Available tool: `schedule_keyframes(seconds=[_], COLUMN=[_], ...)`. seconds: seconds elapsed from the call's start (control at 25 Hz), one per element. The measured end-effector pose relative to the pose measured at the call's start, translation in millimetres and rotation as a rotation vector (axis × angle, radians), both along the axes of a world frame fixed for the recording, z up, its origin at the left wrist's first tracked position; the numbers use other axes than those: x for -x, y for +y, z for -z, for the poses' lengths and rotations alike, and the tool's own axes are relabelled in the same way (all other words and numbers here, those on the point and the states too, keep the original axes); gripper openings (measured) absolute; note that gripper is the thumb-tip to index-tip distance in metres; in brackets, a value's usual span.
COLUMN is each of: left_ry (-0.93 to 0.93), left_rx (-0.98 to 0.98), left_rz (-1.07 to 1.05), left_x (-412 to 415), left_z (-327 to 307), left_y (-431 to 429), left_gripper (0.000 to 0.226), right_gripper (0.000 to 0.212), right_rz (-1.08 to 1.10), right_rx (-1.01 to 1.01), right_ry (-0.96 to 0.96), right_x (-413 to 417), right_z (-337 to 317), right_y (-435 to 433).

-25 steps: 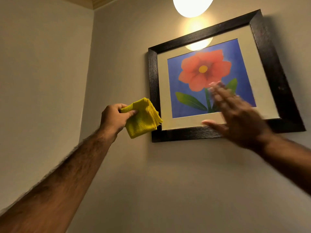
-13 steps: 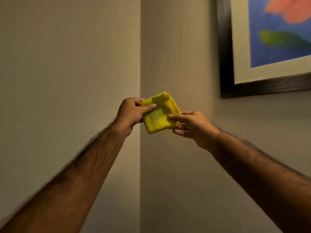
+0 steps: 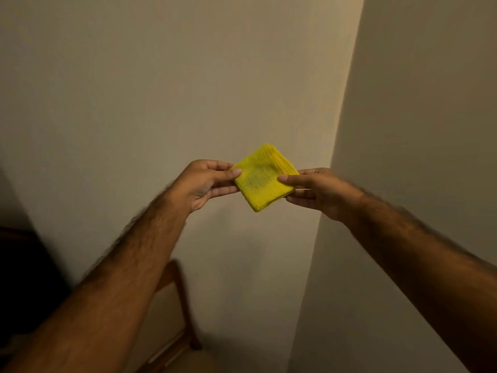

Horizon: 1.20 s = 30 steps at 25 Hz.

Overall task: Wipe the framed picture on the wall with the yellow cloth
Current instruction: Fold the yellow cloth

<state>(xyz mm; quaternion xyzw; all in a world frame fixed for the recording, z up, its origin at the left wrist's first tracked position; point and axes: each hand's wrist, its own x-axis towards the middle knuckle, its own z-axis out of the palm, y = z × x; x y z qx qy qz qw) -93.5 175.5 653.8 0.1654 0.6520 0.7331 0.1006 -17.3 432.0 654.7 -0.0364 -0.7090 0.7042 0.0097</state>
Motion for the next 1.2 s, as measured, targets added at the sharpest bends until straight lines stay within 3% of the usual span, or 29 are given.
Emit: schedule_keyframes(seconds=[0.36,0.56,0.72,0.88,0.96,1.16,1.2], left_ry=[-0.376,-0.592,-0.759,-0.892,-0.944,-1.030,-1.022], left_rx=[0.089,0.187,0.285,0.341,0.382,0.462,0.486], left_rz=[-0.222,-0.290,-0.342,-0.409,-0.392,-0.345,-0.346], left_x=[15.2,4.1,-16.7,-37.8,-49.8,-68.0,-69.1], left_z=[240.5,384.9,497.2,610.7,662.5,747.0,758.8], left_y=[-117.7,-156.5,-172.1,-183.2,-181.2,-182.9,-181.7], left_gripper=[0.010,0.010,0.015,0.035,0.036,0.035,0.034], right_gripper=[0.029,0.024,0.023,0.018,0.009,0.006,0.014], right_rz=[-0.146,-0.216,-0.154,-0.160,-0.182,-0.155,-0.144], right_rx=[0.029,0.059,0.088,0.010,-0.072,-0.191,-0.213], right_ry=[-0.369,-0.625,-0.791,-0.878,-0.885,-0.924,-0.921], right_x=[63.4,71.8,52.5,29.0,19.1,-10.5,-13.4], right_z=[236.2,389.2,506.0,617.4,663.9,750.2,762.3], right_y=[-113.7,-155.3,-182.9,-207.2,-207.1,-211.3,-213.2])
